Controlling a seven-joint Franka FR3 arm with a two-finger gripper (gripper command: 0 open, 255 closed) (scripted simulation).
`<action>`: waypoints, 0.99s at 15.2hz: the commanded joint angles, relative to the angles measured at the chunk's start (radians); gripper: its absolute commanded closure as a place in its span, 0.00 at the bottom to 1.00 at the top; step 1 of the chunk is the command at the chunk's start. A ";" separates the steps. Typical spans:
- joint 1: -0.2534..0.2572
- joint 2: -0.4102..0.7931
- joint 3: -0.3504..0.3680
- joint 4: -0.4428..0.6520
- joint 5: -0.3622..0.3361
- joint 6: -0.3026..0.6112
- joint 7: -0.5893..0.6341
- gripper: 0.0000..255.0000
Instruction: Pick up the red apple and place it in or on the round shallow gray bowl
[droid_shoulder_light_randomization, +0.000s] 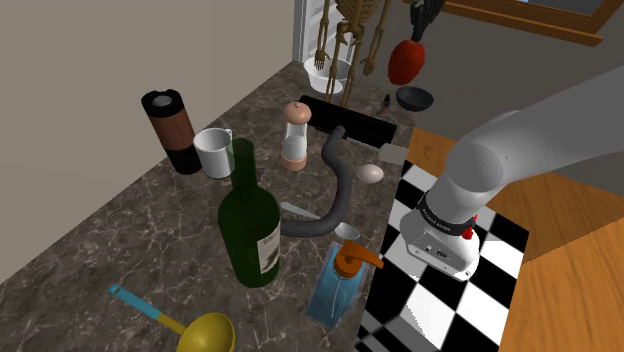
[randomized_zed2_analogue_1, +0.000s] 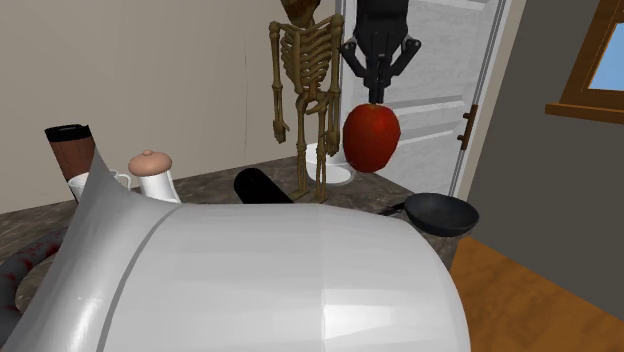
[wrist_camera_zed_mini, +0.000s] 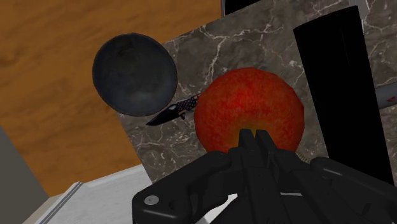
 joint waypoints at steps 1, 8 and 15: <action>-0.009 0.031 -0.038 0.051 -0.008 -0.014 -0.051 1.00; -0.025 0.177 -0.175 0.270 0.003 -0.065 -0.234 1.00; -0.037 0.311 -0.281 0.409 0.051 -0.067 -0.374 1.00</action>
